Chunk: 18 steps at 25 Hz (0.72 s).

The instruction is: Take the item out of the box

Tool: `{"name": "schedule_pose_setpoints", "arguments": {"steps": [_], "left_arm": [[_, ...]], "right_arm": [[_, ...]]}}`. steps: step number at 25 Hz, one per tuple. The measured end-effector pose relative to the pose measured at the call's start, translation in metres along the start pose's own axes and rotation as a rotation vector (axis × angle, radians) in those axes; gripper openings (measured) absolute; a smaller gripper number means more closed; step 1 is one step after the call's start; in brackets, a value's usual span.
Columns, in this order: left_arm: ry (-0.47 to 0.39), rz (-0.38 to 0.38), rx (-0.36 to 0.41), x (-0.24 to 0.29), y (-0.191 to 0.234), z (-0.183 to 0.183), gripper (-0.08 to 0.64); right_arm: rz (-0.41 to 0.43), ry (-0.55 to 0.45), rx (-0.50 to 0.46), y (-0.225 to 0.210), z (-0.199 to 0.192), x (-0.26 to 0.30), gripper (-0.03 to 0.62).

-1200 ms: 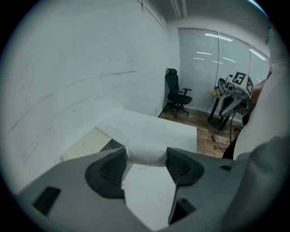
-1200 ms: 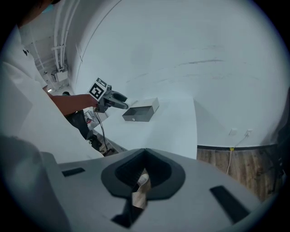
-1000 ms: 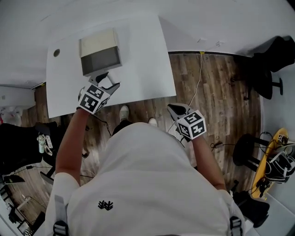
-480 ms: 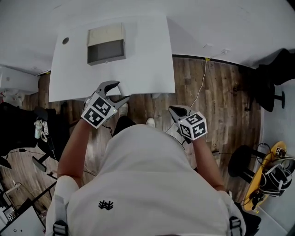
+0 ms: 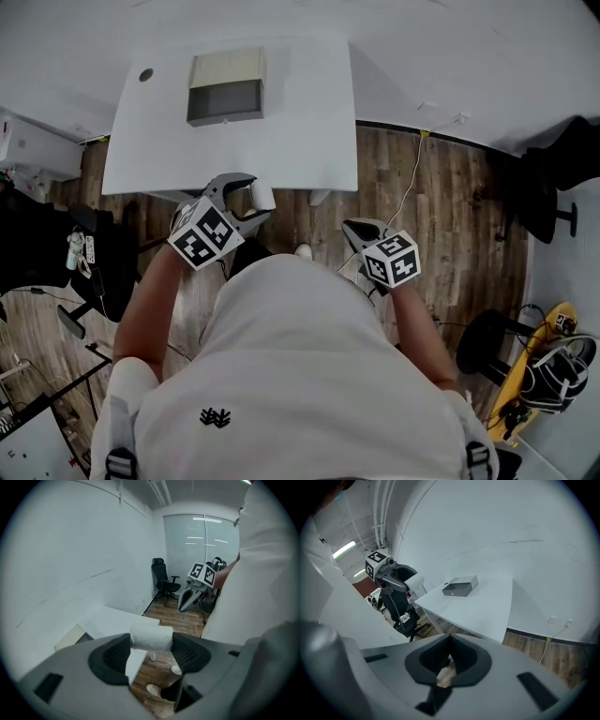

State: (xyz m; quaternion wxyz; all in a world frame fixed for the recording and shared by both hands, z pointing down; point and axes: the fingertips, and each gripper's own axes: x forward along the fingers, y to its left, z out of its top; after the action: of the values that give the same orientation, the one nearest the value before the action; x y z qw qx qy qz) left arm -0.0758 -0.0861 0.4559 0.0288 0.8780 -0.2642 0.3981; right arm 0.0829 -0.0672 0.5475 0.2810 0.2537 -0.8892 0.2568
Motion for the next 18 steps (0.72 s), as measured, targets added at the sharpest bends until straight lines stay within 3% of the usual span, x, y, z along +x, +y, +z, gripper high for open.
{"name": "schedule_pose_setpoints", "arguments": {"steps": [18], "left_arm": [[0.015,-0.035,0.032,-0.0052,-0.0102,-0.0004,0.276]], "right_arm": [[0.029,-0.004,-0.017,0.0063,0.0060,0.0037,0.006]]}}
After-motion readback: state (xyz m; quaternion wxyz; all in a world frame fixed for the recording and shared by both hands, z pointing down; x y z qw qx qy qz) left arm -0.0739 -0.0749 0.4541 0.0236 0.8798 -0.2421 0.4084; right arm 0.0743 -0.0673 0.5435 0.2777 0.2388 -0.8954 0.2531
